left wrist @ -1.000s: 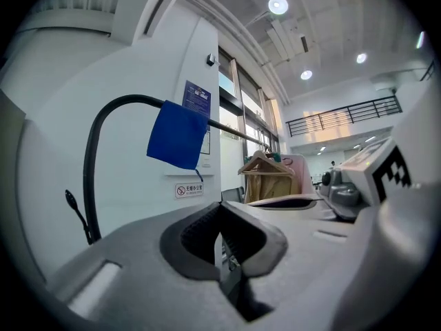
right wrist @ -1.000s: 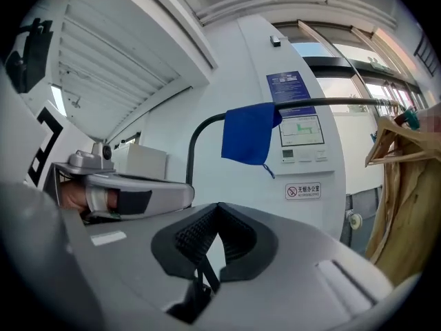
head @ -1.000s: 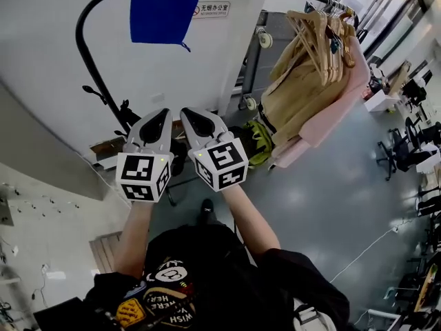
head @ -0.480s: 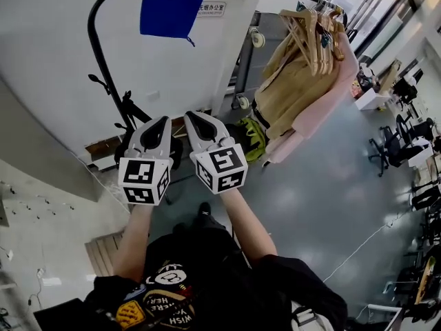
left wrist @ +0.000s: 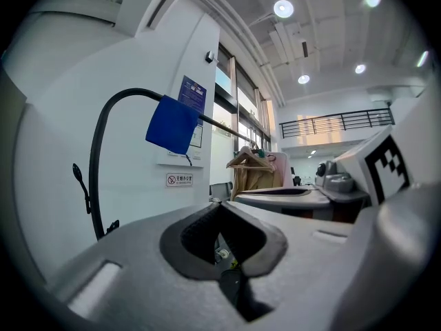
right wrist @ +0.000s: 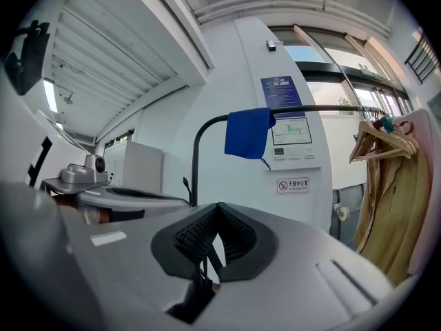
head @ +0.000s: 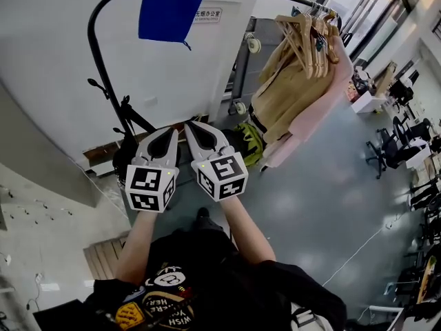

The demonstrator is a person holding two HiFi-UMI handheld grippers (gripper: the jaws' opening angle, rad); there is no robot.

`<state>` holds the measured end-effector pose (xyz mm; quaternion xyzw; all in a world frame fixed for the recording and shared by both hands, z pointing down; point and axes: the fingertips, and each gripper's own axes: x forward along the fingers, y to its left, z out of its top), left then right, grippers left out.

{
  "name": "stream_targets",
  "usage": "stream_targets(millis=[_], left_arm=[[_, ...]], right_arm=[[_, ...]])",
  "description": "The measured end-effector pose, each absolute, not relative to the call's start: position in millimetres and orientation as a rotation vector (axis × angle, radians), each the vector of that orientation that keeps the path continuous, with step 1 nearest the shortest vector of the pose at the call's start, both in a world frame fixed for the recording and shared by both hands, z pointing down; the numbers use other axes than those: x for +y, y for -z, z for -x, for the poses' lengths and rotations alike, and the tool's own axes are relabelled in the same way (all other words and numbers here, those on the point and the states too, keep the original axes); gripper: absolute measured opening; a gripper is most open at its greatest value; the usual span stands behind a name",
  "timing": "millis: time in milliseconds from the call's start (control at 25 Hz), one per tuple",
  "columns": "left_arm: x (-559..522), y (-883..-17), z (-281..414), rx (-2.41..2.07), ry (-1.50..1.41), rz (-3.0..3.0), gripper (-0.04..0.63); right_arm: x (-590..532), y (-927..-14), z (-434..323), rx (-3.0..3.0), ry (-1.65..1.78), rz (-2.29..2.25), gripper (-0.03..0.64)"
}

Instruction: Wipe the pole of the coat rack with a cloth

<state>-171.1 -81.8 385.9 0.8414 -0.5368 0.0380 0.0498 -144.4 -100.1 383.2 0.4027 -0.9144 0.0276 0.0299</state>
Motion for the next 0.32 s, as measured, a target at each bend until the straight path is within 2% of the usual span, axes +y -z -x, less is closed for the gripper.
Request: stream_targets(millis=[320], left_arm=[[-67.9,-393.4,173.5,-1.614,-0.104,-2.567,0.003]], right_arm=[[-84.0,-390.0,152.0,-2.817,-0.079,-1.225,0.000]])
